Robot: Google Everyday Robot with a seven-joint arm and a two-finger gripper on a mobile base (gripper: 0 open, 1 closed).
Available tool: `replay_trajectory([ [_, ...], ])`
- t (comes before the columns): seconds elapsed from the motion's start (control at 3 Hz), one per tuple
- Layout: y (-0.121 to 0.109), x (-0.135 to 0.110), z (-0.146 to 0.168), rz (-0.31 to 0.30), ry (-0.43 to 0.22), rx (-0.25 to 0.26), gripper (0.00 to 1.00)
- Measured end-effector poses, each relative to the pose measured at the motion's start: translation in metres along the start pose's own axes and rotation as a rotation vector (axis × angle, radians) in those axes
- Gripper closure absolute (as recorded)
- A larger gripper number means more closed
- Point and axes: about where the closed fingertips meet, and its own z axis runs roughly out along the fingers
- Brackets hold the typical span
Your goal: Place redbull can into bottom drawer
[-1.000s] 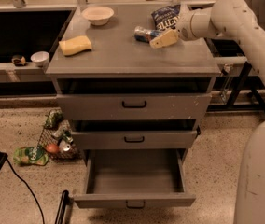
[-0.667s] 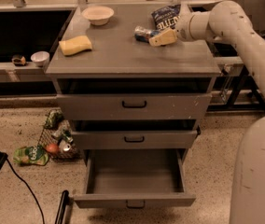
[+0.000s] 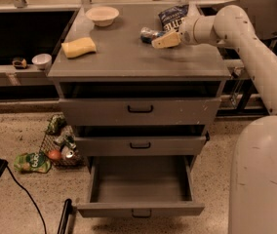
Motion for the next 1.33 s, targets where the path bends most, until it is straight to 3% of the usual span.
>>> replay_trajectory([
  [0.67, 0.016, 0.011, 0.024, 0.044, 0.002, -0.076, 0.0],
  [1.33, 0.035, 0.021, 0.037, 0.084, 0.015, -0.139, 0.42],
])
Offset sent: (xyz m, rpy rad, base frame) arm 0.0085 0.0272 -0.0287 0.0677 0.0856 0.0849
